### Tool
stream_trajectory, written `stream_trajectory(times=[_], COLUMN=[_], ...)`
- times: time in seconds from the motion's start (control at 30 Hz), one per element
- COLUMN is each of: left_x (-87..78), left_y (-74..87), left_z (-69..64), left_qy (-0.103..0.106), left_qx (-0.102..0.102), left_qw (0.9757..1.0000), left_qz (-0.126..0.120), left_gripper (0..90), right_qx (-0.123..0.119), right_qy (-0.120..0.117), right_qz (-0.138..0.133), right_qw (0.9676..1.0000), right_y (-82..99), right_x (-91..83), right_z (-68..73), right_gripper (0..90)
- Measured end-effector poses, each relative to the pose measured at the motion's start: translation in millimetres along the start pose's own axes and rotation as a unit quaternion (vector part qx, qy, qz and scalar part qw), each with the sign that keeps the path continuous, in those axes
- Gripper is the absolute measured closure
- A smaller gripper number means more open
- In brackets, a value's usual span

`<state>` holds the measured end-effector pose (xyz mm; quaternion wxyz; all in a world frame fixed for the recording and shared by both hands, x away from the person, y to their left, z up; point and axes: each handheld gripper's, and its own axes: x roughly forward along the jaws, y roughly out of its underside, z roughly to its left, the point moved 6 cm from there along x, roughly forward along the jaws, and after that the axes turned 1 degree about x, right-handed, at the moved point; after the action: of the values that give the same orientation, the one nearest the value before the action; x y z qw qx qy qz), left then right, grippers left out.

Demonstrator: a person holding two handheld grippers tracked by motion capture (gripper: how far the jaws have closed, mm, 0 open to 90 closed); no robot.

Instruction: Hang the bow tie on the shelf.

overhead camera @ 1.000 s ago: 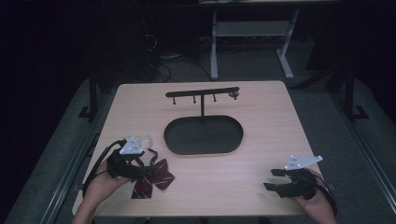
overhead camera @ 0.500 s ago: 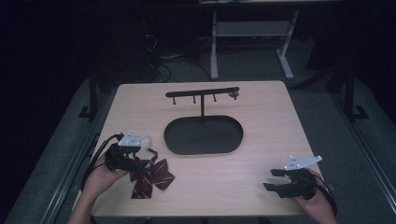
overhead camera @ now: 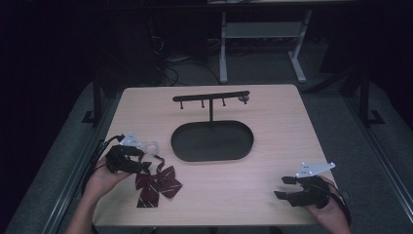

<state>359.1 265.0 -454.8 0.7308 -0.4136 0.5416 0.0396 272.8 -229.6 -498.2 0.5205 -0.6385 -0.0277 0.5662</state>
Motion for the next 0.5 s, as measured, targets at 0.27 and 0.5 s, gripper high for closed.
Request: stream_trajectory(times=[0.27,0.5], left_x=[6.8,10.8], left_y=[2.1,3.0], left_z=[8.7,14.0], left_qy=[-0.001,-0.001], left_qx=[-0.006,-0.007], left_qw=[0.9999,0.9997], left_qz=[0.014,0.022], left_gripper=[38.7,42.0], right_qx=[0.002,0.002], right_qy=[0.001,0.001], right_qz=[0.001,0.0], right_qw=[1.0,1.0], right_y=[0.0,-0.3], right_x=[-1.0,-0.3], right_z=[0.0,0.3], right_gripper=[34.6,34.7])
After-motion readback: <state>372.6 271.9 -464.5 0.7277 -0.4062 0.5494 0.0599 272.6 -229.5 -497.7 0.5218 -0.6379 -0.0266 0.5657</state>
